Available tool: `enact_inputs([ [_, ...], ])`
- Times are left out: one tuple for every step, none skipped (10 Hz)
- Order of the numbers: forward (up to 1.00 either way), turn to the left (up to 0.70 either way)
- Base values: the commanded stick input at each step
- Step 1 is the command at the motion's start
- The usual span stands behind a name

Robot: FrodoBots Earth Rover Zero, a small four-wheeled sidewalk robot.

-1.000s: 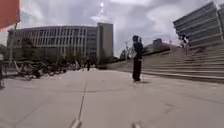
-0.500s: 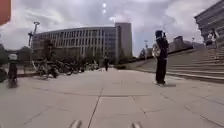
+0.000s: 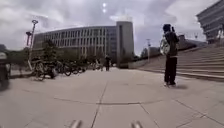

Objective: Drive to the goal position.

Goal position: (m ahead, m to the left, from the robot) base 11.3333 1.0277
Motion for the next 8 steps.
enact_inputs([
  [0.85, 0.0],
  [0.85, 0.0],
  [0.85, 0.0],
  [0.85, 0.0],
  [0.85, 0.0],
  [0.85, 0.01],
  [0.85, 0.01],
  [0.85, 0.0],
])
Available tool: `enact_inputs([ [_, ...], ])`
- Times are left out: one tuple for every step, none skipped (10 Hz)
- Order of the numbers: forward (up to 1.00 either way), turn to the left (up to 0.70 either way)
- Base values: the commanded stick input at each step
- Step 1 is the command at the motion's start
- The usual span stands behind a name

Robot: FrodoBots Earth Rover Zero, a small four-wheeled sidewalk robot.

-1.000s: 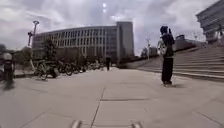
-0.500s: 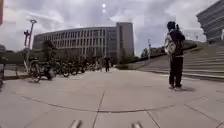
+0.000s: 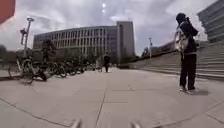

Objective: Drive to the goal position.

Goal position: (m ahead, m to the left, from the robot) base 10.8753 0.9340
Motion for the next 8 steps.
enact_inputs([
  [0.85, -0.01],
  [0.85, -0.02],
  [0.85, -0.02],
  [0.85, -0.24],
  [0.85, -0.35],
  [0.85, -0.35],
  [0.85, -0.35],
  [0.85, -0.35],
])
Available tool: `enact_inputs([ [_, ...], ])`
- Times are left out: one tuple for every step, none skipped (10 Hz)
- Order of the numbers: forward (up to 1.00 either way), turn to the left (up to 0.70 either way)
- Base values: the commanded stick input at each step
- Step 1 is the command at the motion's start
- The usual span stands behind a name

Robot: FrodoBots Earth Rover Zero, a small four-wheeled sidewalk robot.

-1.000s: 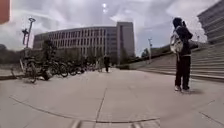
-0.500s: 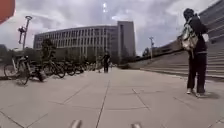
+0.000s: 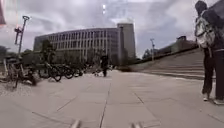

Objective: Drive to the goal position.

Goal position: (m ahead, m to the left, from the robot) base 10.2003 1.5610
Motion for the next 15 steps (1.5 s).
enact_inputs([
  [0.85, -0.29],
  [0.85, -0.16],
  [0.85, -0.02],
  [0.85, -0.02],
  [0.85, -0.02],
  [0.85, -0.02],
  [0.85, -0.02],
  [0.85, -0.02],
  [0.85, -0.02],
  [0.85, -0.02],
  [0.85, -0.02],
  [0.85, -0.02],
  [0.85, -0.02],
  [0.85, -0.02],
  [0.85, -0.02],
])
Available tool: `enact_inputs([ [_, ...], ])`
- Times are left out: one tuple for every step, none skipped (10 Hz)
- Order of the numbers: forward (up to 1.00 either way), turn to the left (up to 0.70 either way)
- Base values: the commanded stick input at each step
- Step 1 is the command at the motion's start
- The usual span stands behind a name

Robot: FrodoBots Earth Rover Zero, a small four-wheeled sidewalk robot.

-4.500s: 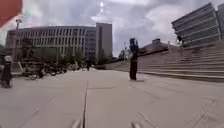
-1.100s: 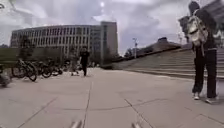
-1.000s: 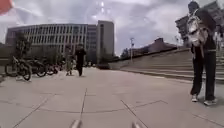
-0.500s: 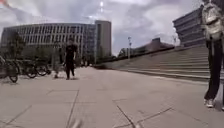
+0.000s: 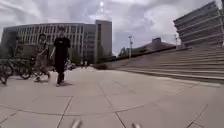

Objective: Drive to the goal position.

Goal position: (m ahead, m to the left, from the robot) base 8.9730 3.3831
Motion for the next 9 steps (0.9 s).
enact_inputs([
  [0.85, -0.05],
  [0.85, -0.05],
  [0.85, -0.05],
  [0.85, -0.05],
  [0.85, -0.05],
  [0.85, -0.05],
  [0.85, -0.05],
  [0.85, -0.05],
  [0.85, -0.05],
])
